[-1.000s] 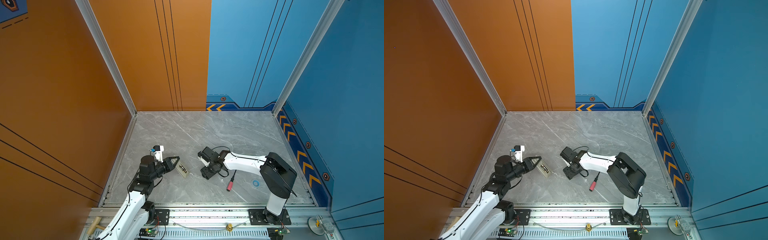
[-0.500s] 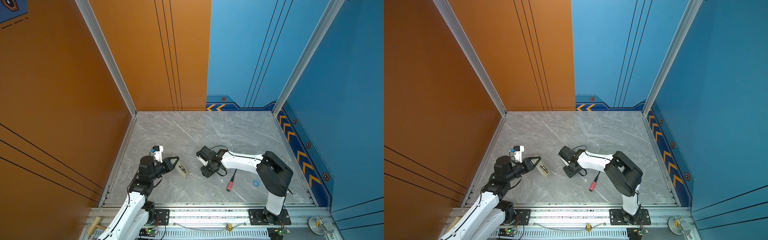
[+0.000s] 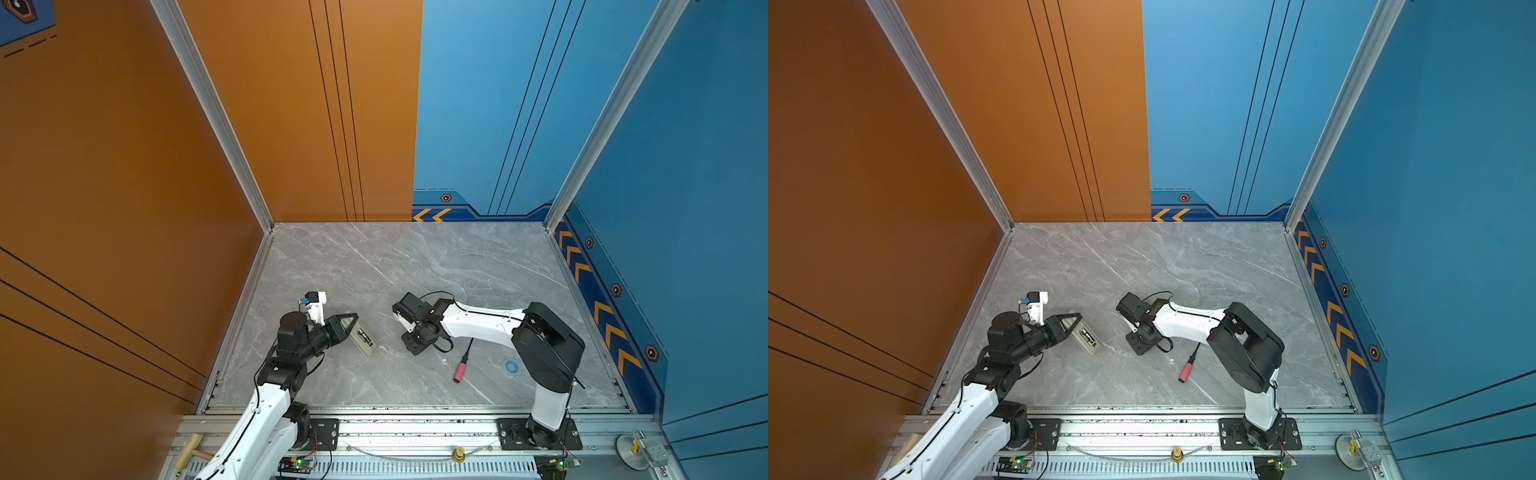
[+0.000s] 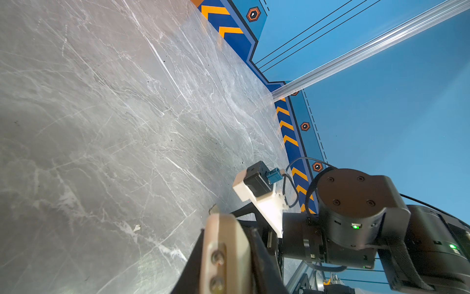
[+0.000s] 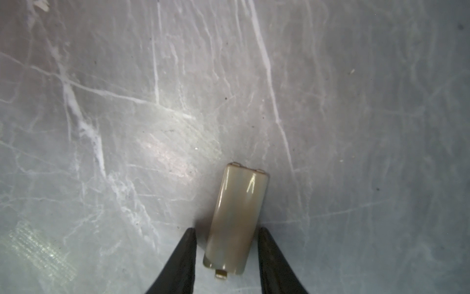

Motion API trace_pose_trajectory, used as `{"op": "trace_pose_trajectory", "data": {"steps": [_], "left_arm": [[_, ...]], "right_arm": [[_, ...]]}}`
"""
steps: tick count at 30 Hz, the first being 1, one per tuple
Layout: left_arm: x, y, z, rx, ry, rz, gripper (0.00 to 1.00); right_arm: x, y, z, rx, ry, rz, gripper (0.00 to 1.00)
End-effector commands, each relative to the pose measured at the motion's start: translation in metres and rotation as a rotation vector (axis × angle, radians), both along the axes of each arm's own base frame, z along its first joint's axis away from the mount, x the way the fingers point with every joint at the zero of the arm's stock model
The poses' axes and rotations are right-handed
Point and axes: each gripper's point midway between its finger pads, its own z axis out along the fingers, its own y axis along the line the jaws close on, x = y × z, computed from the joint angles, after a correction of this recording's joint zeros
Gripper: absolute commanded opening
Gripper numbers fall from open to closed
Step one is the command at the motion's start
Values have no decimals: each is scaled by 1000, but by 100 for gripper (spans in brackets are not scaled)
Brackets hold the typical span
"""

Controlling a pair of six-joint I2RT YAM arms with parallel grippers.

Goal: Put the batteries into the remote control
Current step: 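Lower the right gripper and close it on the beige battery cover, then lift the cover and carry it to the remote held by the left gripper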

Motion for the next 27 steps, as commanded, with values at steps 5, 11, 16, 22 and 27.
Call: {"op": "trace_pose_trajectory", "data": {"steps": [5, 11, 16, 22, 27], "left_arm": [[-1, -1, 6, -11, -34, -14, 0], [-1, -1, 5, -11, -33, -15, 0], [-1, -1, 6, -13, -34, -15, 0], [-2, -2, 7, -15, -36, -18, 0], [-1, -3, 8, -15, -43, -17, 0]], "right_arm": [[-12, -8, -8, -54, 38, -10, 33], [-12, -12, -7, -71, 30, -10, 30], [-12, -15, -6, -76, 22, -12, 27], [-10, -13, 1, -64, 4, -4, 22], [-8, -12, 12, -43, -21, -10, 18]]}}
